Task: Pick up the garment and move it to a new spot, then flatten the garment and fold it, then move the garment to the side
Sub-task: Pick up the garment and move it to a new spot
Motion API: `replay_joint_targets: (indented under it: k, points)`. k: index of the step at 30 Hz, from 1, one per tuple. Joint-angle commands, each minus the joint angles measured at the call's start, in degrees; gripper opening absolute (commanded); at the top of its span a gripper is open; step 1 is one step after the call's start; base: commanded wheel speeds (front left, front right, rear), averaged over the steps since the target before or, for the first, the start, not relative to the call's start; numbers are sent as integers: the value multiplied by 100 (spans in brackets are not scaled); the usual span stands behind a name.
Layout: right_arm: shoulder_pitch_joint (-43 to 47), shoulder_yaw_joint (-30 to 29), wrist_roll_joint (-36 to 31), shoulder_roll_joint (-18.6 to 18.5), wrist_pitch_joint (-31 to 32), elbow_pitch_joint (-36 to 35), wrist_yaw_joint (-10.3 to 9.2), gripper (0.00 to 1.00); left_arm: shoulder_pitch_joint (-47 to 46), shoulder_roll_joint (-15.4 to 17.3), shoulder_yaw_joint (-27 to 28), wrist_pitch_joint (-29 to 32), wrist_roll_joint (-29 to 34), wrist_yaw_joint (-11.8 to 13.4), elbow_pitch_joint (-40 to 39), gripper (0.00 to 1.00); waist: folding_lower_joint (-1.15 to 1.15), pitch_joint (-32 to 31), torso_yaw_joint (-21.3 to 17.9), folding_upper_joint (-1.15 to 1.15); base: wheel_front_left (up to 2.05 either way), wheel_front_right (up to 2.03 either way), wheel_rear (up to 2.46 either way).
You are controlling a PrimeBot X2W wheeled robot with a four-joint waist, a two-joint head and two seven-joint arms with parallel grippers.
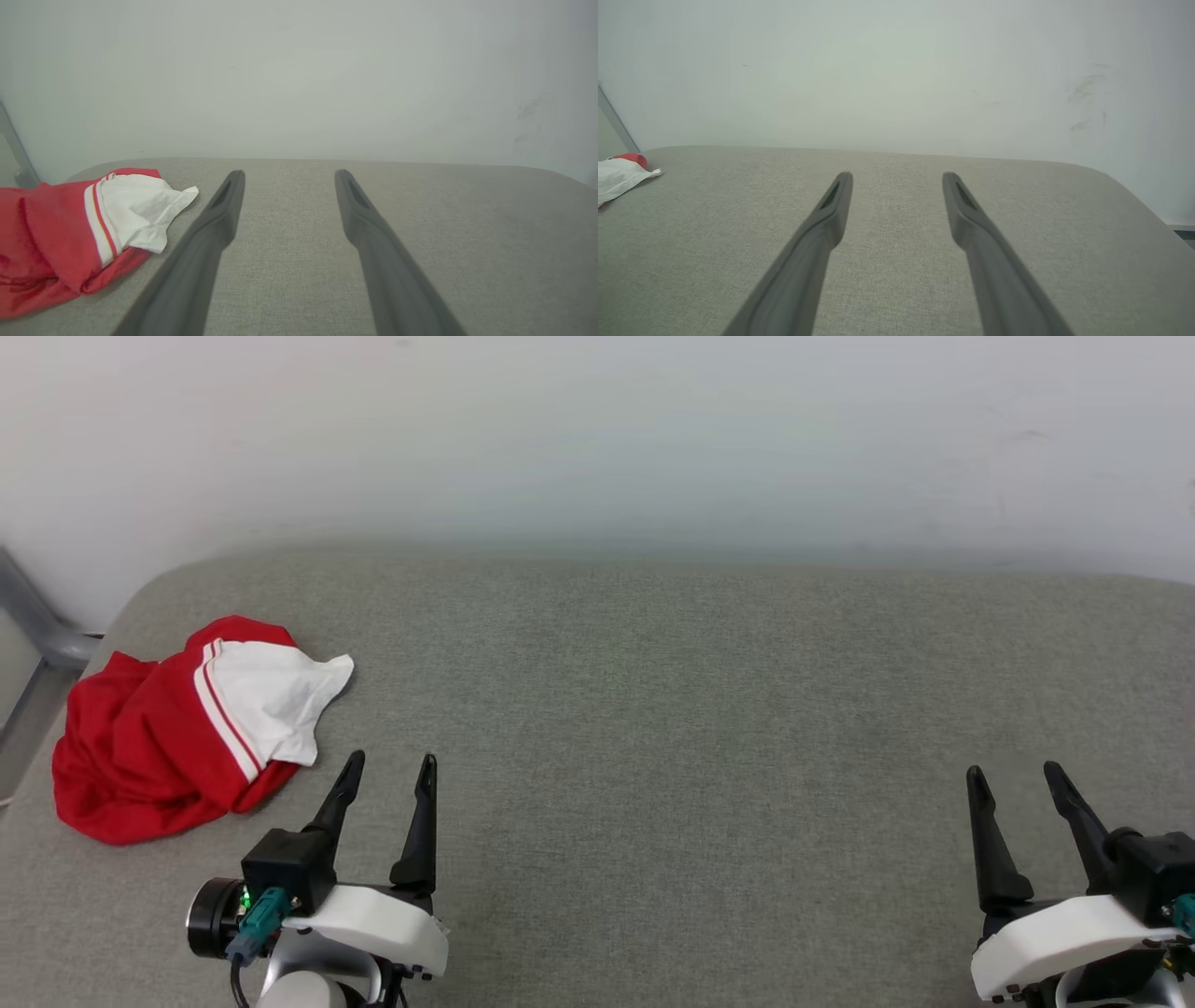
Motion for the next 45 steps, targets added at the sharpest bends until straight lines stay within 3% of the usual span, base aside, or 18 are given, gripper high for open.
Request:
replay_joint_targets:
  k: [1, 29, 38, 45]
  points:
    - [79, 26, 18, 23, -15, -64, -3, 100, -87, -1, 30, -22, -50, -16, 26, 100, 0, 4, 138, 0, 0, 0, 0]
    - [-47, 695, 63, -5, 12, -278, -3, 100, -5, -20, 446, -22, -29, -22, 55, 100, 0, 19, 2081, 0, 0, 0, 0]
    - [-48, 748, 58, -11, -9, -239, -3, 100, 39, -23, 478, -22, -23, -27, 13, 100, 0, 40, 2316, 0, 0, 0, 0]
    - [-133, 726, 86, -23, 21, -285, -3, 100, -106, -22, 536, -22, -63, -31, 33, 100, 0, 172, 2216, 0, 0, 0, 0]
